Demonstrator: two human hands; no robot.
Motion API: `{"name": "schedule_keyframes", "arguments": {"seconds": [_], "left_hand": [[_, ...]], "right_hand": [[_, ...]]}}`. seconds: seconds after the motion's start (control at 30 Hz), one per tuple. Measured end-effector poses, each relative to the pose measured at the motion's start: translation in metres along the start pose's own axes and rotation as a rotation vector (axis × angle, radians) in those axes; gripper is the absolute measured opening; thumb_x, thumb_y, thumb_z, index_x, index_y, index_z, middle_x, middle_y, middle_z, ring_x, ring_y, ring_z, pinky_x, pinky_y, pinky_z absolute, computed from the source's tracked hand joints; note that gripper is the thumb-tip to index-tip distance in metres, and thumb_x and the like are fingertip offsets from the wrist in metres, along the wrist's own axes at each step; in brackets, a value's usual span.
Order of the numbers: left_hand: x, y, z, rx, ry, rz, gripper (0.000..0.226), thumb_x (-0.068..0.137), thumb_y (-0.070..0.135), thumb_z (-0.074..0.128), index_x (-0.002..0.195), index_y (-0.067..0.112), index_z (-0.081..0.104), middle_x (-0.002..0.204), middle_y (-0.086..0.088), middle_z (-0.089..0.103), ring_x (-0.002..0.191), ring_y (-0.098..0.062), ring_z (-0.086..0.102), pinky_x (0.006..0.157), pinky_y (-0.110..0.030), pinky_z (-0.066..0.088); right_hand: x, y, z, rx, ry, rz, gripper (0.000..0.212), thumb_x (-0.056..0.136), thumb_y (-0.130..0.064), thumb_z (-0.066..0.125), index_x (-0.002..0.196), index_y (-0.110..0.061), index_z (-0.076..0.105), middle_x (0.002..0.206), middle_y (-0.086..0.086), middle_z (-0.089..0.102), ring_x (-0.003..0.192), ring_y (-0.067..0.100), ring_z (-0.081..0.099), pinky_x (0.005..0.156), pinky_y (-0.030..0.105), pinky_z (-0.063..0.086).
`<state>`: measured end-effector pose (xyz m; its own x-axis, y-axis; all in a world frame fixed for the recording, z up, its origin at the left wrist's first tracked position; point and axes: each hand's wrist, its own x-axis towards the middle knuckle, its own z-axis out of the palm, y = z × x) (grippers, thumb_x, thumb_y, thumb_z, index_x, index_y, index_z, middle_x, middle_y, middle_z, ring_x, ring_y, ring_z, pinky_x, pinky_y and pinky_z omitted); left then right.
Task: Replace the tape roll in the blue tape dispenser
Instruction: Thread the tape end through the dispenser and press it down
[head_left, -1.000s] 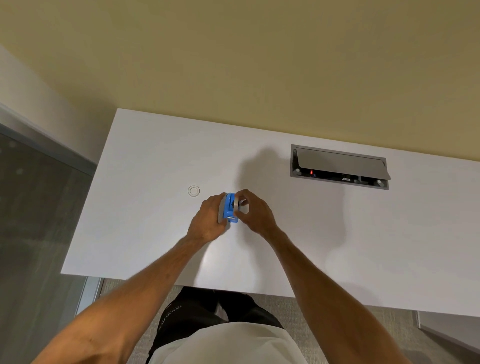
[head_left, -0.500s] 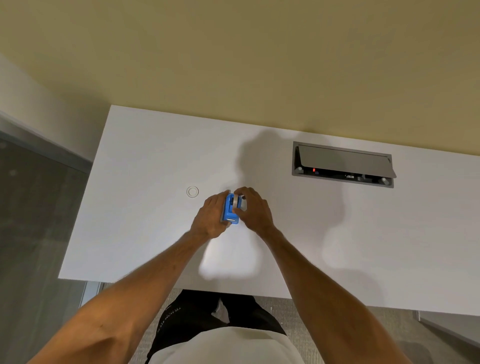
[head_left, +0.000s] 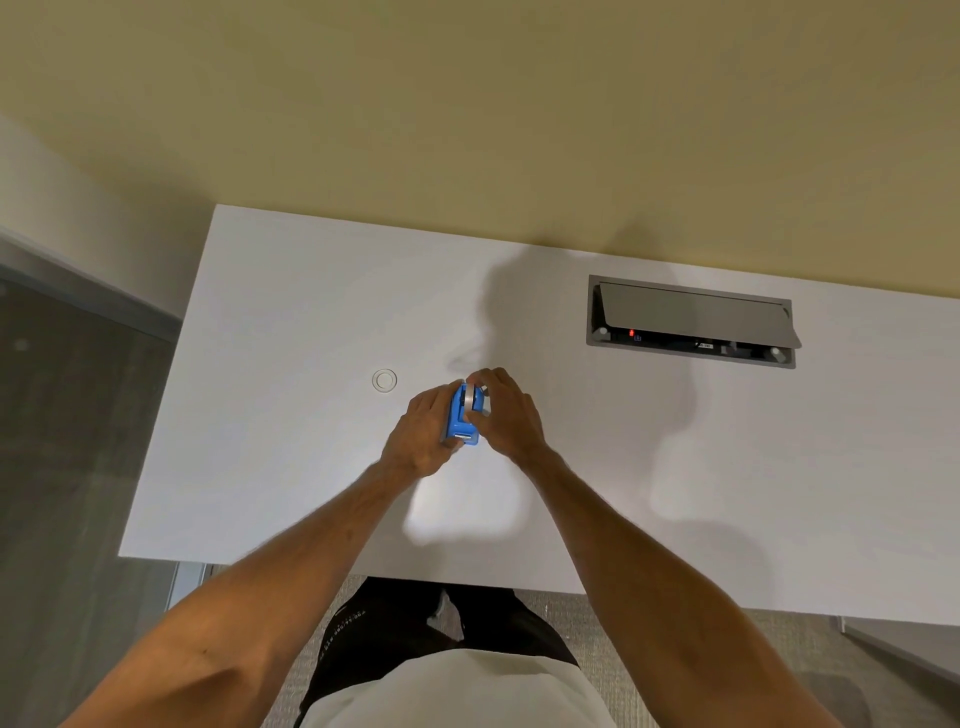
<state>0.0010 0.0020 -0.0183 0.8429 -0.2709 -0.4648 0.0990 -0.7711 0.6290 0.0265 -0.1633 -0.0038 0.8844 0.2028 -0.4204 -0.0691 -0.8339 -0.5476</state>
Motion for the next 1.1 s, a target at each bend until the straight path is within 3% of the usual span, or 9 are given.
{"name": "schedule_keyframes", "arguments": {"seconds": [0.3, 0.53, 0.97, 1.1], "left_hand": [[0.0003, -0.0012, 0.0029, -0.037, -0.016, -0.022, 0.068, 0.099, 0.024, 0.076, 0.158, 0.010, 0.044, 0.153, -0.009, 0.060, 0.141, -0.030, 0.058, 0.122, -0.046, 0.048], [0.0001, -0.0016, 0.0039, -0.044, -0.004, -0.013, 0.065, 0.097, 0.022, 0.078, 0.154, 0.007, 0.049, 0.147, -0.013, 0.065, 0.136, -0.030, 0.063, 0.122, -0.046, 0.049], [-0.0001, -0.0050, 0.0054, -0.029, -0.045, -0.094, 0.077, 0.100, 0.028, 0.075, 0.164, 0.014, 0.036, 0.155, -0.010, 0.059, 0.147, -0.030, 0.054, 0.123, -0.049, 0.048], [0.0010, -0.0053, 0.0051, -0.019, -0.053, -0.092, 0.078, 0.099, 0.030, 0.075, 0.164, 0.013, 0.036, 0.154, -0.011, 0.060, 0.146, -0.030, 0.055, 0.123, -0.048, 0.049]], "right_hand": [[0.0003, 0.0005, 0.0044, 0.029, 0.005, 0.022, 0.040, 0.099, -0.026, 0.070, 0.133, -0.012, 0.056, 0.132, 0.007, 0.061, 0.116, 0.025, 0.066, 0.102, 0.040, 0.057], [-0.0024, 0.0036, 0.0056, 0.100, 0.037, 0.049, 0.043, 0.100, -0.033, 0.070, 0.136, -0.013, 0.058, 0.136, 0.006, 0.063, 0.118, 0.022, 0.068, 0.104, 0.037, 0.058], [-0.0049, 0.0061, 0.0080, 0.137, 0.065, 0.058, 0.042, 0.102, -0.038, 0.067, 0.137, -0.016, 0.060, 0.137, 0.004, 0.065, 0.117, 0.021, 0.069, 0.102, 0.033, 0.058], [-0.0046, 0.0073, 0.0100, 0.132, 0.056, 0.090, 0.041, 0.100, -0.036, 0.070, 0.136, -0.020, 0.060, 0.139, 0.000, 0.061, 0.118, 0.020, 0.068, 0.102, 0.040, 0.057]]}}
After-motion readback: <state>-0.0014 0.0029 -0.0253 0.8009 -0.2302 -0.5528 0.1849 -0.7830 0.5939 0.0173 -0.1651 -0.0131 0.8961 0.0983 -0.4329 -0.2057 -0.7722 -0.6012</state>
